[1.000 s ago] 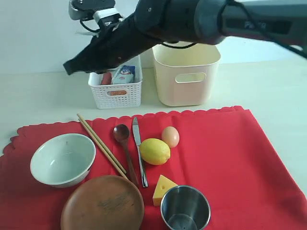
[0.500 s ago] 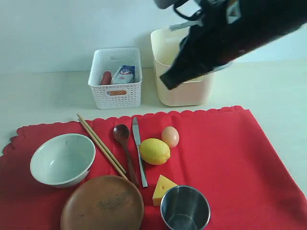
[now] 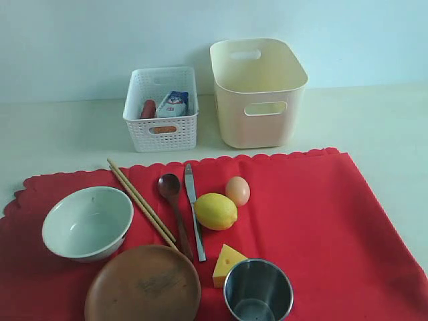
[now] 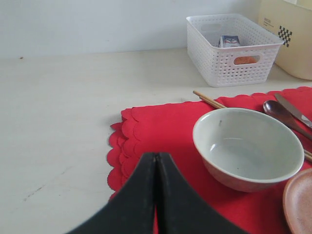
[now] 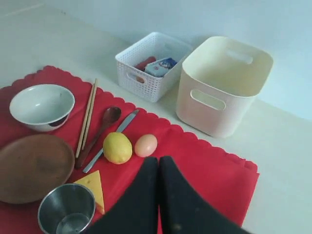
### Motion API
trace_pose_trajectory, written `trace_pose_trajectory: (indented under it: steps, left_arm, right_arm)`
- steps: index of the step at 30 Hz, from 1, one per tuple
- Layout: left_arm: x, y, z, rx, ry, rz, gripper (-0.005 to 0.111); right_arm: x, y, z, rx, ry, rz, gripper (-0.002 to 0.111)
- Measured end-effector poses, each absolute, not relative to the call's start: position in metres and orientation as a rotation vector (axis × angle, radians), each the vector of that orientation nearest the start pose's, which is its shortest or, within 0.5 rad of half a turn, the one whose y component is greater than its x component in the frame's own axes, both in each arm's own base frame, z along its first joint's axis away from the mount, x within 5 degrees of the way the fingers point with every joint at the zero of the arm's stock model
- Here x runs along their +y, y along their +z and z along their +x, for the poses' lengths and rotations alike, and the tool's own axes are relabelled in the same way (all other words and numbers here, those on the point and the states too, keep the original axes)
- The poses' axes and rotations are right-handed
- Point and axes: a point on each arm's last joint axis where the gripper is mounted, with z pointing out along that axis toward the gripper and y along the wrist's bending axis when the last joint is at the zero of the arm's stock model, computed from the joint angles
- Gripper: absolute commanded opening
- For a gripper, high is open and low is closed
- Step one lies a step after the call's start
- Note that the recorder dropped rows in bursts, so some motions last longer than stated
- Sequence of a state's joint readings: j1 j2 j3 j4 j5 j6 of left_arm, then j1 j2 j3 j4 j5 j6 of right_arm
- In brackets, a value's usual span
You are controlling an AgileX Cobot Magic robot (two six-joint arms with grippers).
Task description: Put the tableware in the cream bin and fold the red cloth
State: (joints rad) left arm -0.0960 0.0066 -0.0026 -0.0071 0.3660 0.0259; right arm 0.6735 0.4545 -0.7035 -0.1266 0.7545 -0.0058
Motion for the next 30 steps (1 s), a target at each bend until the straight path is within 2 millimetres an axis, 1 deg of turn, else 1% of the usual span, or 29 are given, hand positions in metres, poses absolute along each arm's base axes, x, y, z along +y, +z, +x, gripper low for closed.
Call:
trace_pose_trajectory:
  steps: [4, 7, 11, 14, 16, 19, 23, 27, 30]
  left_arm:
    - [-0.005, 0.181, 0.053, 1.851, -0.056, 0.109, 0.000]
    - [-0.005, 0.181, 0.053, 1.851, -0.056, 0.109, 0.000]
    - [-0.006, 0.181, 0.053, 1.850, -0.063, 0.118, 0.000]
    - [-0.007, 0.184, 0.053, 1.850, -0.074, 0.133, 0.000]
    - [-0.008, 0.195, 0.054, 1.847, -0.087, 0.150, 0.000]
    - [-0.011, 0.219, 0.059, 1.839, -0.111, 0.181, 0.000]
    - [-0.017, 0.251, 0.072, 1.857, -0.149, 0.236, 0.000]
    - [-0.027, 0.282, 0.093, 1.884, -0.178, 0.283, 0.000]
    - [-0.033, 0.299, 0.111, 1.906, -0.180, 0.293, 0.000]
  right_arm:
    - [0.023, 0.335, 0.042, 1.806, 0.329, -0.637, 0.000]
    - [0.016, 0.323, 0.032, 1.778, 0.361, -0.595, 0.000]
    - [0.012, 0.307, 0.027, 1.711, 0.414, -0.547, 0.000]
    - [0.015, 0.296, 0.027, 1.655, 0.455, -0.523, 0.000]
    - [0.016, 0.289, 0.029, 1.643, 0.479, -0.504, 0.000]
    - [0.019, 0.282, 0.031, 1.624, 0.499, -0.492, 0.000]
    - [0.024, 0.276, 0.035, 1.574, 0.519, -0.483, 0.000]
    - [0.028, 0.263, 0.039, 1.544, 0.532, -0.482, 0.000]
    - [0.029, 0.259, 0.040, 1.549, 0.534, -0.483, 0.000]
